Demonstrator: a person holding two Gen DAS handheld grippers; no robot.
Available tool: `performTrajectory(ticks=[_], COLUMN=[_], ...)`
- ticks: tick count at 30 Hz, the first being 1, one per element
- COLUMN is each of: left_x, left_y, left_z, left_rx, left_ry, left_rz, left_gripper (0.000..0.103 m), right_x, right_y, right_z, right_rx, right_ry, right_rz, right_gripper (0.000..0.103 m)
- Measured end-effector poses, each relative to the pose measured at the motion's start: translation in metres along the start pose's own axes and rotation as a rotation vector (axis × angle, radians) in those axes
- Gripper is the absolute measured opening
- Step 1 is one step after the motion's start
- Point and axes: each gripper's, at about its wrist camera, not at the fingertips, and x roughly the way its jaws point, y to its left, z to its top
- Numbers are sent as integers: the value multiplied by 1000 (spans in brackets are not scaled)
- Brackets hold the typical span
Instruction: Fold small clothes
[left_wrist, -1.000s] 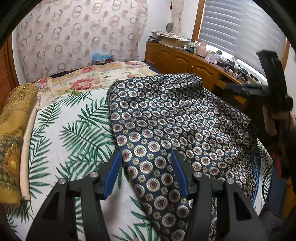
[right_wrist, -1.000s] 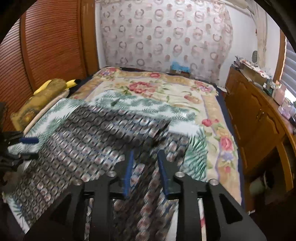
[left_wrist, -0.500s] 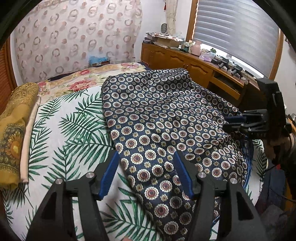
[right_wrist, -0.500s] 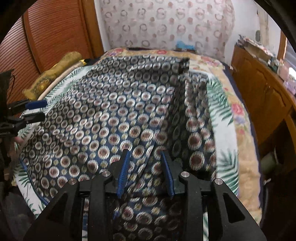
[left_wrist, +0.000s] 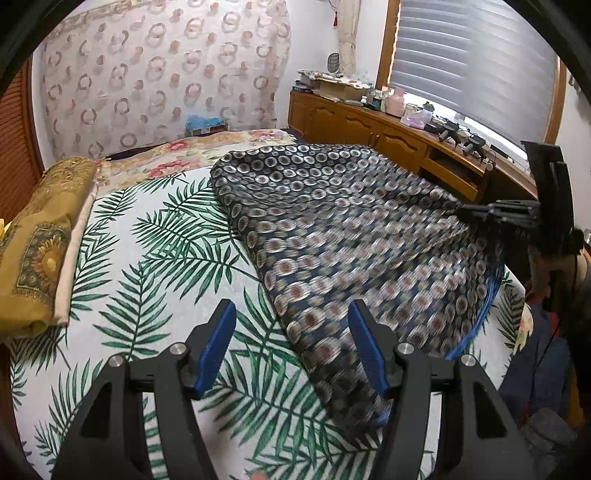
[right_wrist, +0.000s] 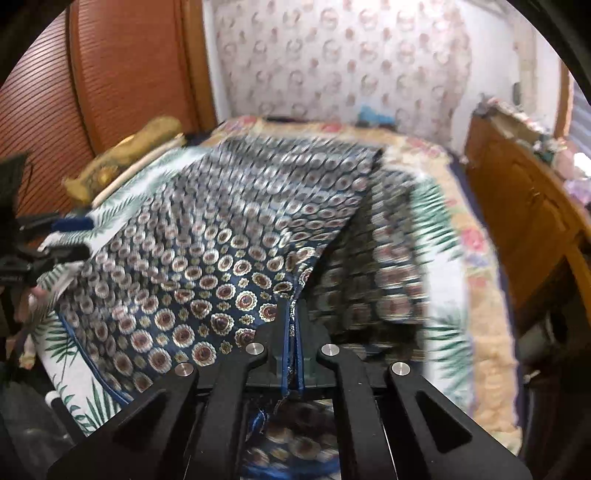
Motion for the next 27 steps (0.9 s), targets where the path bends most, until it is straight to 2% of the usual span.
performTrajectory(ticks=[5,13,16,17,18,19,23,27], left_x=[4,22,26,28,28,28,30,34], left_y=[-7,-15,-16,-16,-15,-16,-12,-8], left_z=[0,-2,-4,-4,-4,-5,-7,-7], left_rx=[15,7,3,1,-1,-4,-18,-21], left_ry=[7,47,62,65,66,66,73,80], left_rz=[-5,-18,-12,-8,-3,0,6,10], left_gripper=[62,62,62,62,62,62,62,62], right_x=[-25,-18,-19,-19,-19,-19,-14,9], right_y=[-26,-20,-20,-20,-21,-23,-31,-34], right_z=[-10,-26,-22,-19,-16,-13,11,44], right_rx=[66,54,62,62,61,60,58,28], right_ry=[-16,9,-1,-6,-9,-14,-46,-47], right_rz=[-28,-57,-71,-75,-81,-89,-83,-85], right_gripper=[0,0,12,18,29,34,37,37])
